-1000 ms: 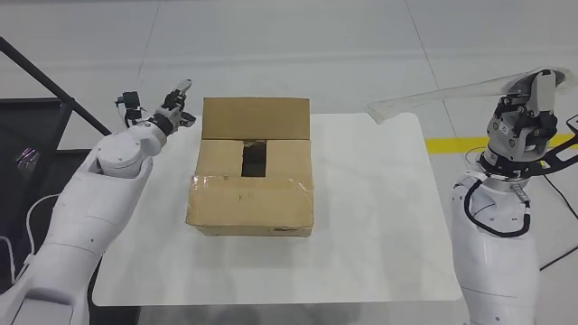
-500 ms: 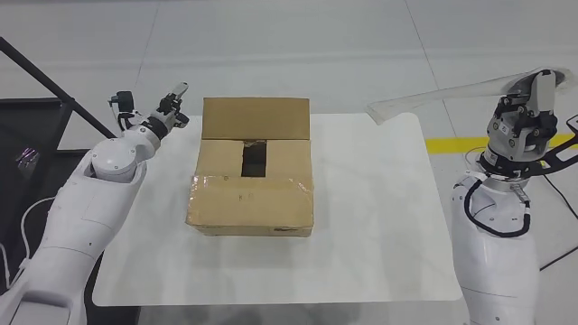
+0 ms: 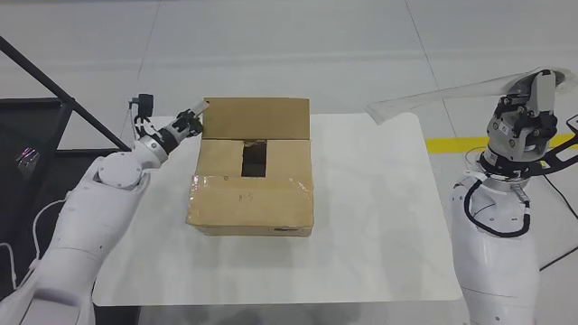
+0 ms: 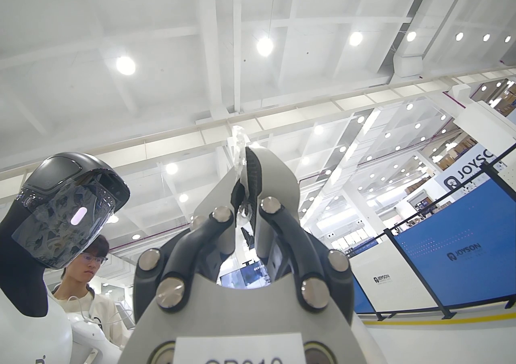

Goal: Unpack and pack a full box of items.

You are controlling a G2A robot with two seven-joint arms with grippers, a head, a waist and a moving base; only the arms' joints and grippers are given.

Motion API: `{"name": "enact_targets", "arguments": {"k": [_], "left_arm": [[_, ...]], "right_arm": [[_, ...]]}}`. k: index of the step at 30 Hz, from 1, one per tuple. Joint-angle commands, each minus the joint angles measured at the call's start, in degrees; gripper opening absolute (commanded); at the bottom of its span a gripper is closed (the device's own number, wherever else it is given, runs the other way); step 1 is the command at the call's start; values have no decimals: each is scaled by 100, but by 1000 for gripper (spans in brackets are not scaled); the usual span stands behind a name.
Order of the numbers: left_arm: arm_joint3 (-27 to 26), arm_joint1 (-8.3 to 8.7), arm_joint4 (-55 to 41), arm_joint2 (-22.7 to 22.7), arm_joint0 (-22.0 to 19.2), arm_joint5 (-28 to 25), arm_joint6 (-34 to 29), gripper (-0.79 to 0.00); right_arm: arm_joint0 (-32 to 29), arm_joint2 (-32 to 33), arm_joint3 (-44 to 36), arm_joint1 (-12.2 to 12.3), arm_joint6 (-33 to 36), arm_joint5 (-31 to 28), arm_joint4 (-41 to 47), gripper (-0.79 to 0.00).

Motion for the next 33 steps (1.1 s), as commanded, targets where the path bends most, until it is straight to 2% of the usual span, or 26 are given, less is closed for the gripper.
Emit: {"name": "enact_targets", "arguments": {"k": [1, 5, 15, 26, 33], "left_arm": [[200, -67, 24, 28, -60, -221, 63, 0], [526, -216, 288, 154, -178, -429, 320, 0], [1094, -515, 930, 381, -475, -388, 809, 0], [1355, -670, 808, 302, -558, -815, 64, 0], [1444, -639, 587, 100, -538, -1442, -264, 0]], "right_arm": [[0, 0, 0, 0, 0, 0, 0, -785], [0, 0, 0, 0, 0, 0, 0, -785], [0, 0, 0, 0, 0, 0, 0, -785], [0, 0, 0, 0, 0, 0, 0, -785], [0, 0, 0, 0, 0, 0, 0, -785]]}}
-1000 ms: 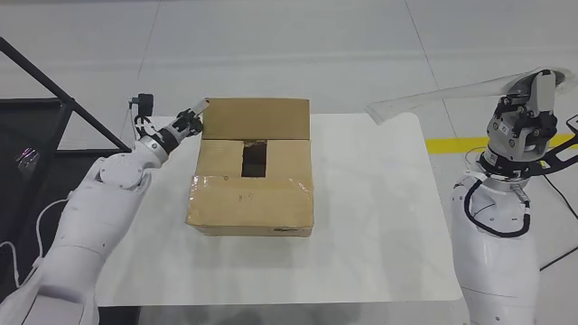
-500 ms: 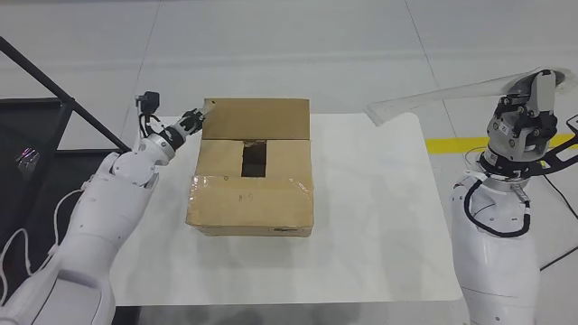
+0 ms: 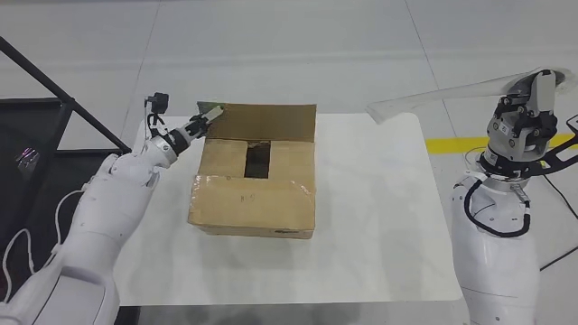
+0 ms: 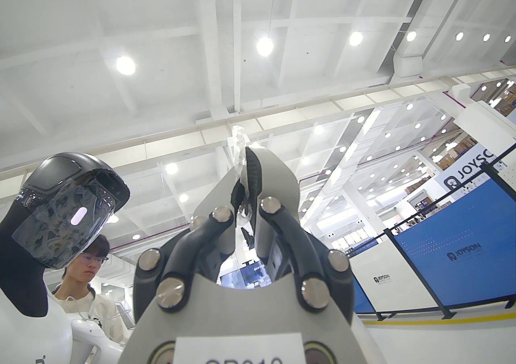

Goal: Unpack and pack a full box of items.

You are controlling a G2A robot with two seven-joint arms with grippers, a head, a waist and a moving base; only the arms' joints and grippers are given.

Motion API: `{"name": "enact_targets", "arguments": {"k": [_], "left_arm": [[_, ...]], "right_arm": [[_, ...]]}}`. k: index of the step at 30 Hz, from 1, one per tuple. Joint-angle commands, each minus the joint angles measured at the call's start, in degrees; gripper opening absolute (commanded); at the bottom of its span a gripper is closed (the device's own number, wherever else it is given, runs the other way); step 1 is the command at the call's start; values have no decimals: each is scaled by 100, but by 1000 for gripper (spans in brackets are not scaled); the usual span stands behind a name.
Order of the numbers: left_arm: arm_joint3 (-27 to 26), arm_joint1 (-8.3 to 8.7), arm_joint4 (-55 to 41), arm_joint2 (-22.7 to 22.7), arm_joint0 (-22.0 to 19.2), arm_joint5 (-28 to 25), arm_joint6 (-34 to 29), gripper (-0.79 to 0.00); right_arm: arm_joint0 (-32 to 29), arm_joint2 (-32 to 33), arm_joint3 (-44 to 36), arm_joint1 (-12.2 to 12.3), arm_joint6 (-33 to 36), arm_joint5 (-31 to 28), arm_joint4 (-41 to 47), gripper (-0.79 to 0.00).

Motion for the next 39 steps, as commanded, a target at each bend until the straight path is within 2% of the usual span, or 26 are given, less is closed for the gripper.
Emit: {"name": "enact_targets", "arguments": {"k": [1, 12, 18, 23, 34, 39], "left_arm": [[4, 26, -53, -60, 10, -161, -133, 0], [-163, 310, 1, -339, 141, -874, -960, 0], [-551, 520, -282, -570, 303, -837, -1934, 0], [-1006, 726, -536, -771, 491, -473, -2868, 0], [-2858, 1212, -2338, -1677, 1541, 649, -3991, 0], [-3326, 1317, -2400, -1807, 1872, 982, -4324, 0]], "right_arm": [[0, 0, 0, 0, 0, 0, 0, -785], [0, 0, 0, 0, 0, 0, 0, -785], [0, 0, 0, 0, 0, 0, 0, -785], [0, 0, 0, 0, 0, 0, 0, -785], [0, 0, 0, 0, 0, 0, 0, -785], [0, 0, 0, 0, 0, 0, 0, -785]]}}
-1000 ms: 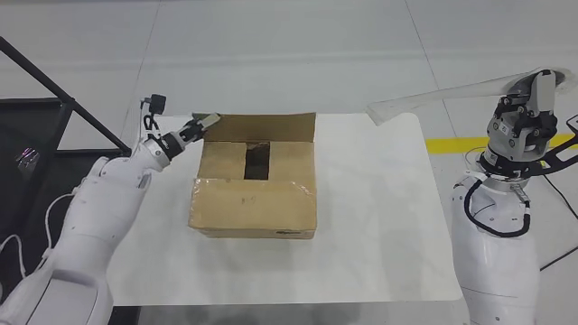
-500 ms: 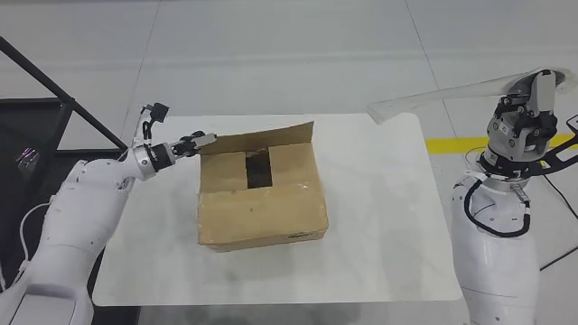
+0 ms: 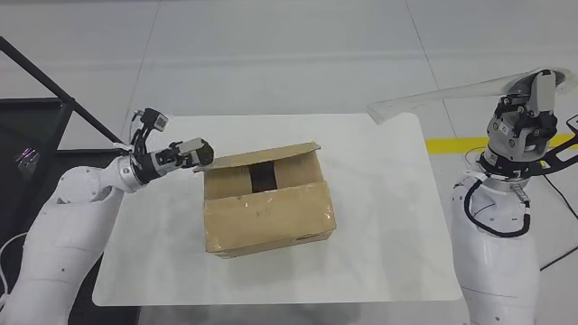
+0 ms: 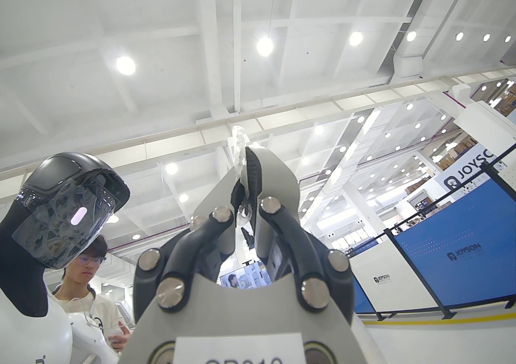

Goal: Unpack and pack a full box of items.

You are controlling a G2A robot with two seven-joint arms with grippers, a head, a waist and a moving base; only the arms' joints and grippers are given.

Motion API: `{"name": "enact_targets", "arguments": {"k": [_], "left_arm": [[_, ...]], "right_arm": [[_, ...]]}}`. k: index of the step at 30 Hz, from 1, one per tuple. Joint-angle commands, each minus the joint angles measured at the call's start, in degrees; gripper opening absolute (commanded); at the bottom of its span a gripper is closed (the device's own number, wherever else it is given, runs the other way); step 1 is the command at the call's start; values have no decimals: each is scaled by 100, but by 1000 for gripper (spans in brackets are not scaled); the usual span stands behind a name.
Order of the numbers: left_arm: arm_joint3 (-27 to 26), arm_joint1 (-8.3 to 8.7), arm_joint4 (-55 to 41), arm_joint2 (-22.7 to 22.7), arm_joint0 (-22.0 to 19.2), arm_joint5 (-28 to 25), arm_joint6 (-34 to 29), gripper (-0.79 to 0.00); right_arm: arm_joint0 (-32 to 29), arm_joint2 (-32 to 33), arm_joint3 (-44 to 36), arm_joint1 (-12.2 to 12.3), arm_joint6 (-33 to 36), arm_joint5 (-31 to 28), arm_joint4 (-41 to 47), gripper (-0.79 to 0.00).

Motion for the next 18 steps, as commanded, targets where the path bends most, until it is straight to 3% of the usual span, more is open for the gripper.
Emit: {"name": "enact_targets", "arguments": {"k": [1, 7, 18], "left_arm": [[-190, 12, -96, 14, 128, 185, -182, 0], [-443, 39, 58, 95, 352, 486, -397, 0], [-164, -113, 345, 430, 290, 807, 239, 0]], "right_arm": [[0, 0, 0, 0, 0, 0, 0, -785], [0, 0, 0, 0, 0, 0, 0, -785], [0, 0, 0, 0, 0, 0, 0, -785]]}}
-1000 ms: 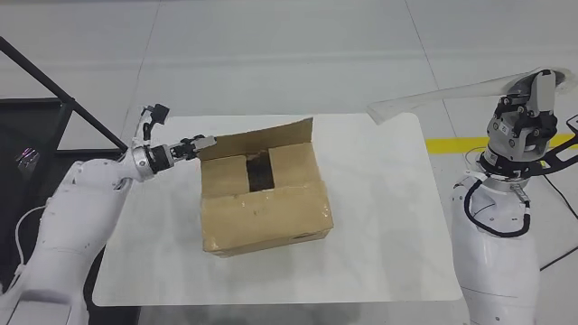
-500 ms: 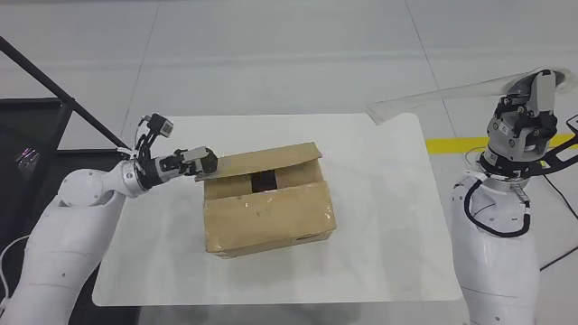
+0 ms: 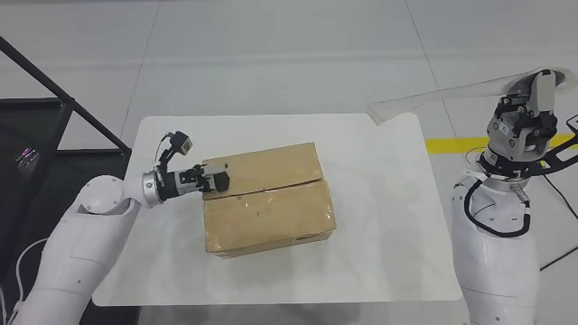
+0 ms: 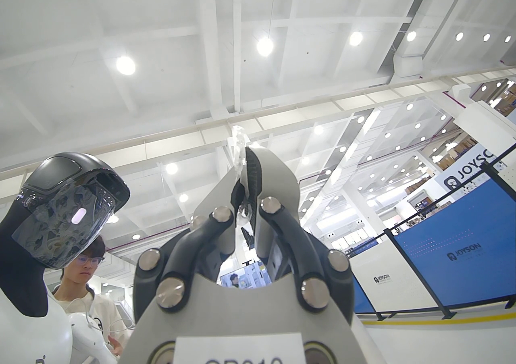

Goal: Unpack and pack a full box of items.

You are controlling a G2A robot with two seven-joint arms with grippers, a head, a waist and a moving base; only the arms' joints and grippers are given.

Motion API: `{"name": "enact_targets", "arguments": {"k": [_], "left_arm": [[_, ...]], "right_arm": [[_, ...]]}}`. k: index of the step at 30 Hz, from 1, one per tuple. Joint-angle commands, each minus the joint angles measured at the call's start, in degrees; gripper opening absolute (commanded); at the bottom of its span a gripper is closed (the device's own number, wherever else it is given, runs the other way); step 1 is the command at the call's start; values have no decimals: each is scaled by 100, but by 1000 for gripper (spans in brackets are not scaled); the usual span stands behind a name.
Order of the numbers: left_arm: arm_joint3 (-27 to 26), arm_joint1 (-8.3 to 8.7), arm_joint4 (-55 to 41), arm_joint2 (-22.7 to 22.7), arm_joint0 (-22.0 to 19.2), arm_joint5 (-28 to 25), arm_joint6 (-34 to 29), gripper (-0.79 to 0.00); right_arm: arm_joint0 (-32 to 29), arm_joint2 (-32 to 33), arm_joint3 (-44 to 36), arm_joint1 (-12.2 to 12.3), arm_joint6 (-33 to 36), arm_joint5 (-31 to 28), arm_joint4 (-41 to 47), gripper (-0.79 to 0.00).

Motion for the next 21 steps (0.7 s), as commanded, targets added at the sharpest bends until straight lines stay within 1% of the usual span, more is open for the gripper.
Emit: {"name": "enact_targets", "arguments": {"k": [1, 5, 8, 12, 14, 17, 19, 21], "left_arm": [[55, -19, 26, 28, -12, 24, 86, 0], [100, -61, -113, 33, 5, 27, 211, 0], [67, -77, -723, -136, 57, 132, 160, 0], [-93, -52, -1316, -317, 176, 460, -443, 0], [-148, -34, -1297, -365, 221, 507, -524, 0], [-271, -35, -1307, -337, 306, 741, -673, 0], [-303, -36, -1041, -283, 348, 676, -573, 0], [-293, -58, -987, -225, 394, 732, -457, 0]], "right_arm": [[0, 0, 0, 0, 0, 0, 0, -785], [0, 0, 0, 0, 0, 0, 0, -785], [0, 0, 0, 0, 0, 0, 0, -785], [0, 0, 0, 0, 0, 0, 0, -785], [0, 0, 0, 0, 0, 0, 0, -785], [0, 0, 0, 0, 0, 0, 0, -785], [0, 0, 0, 0, 0, 0, 0, -785], [0, 0, 0, 0, 0, 0, 0, -785]]}}
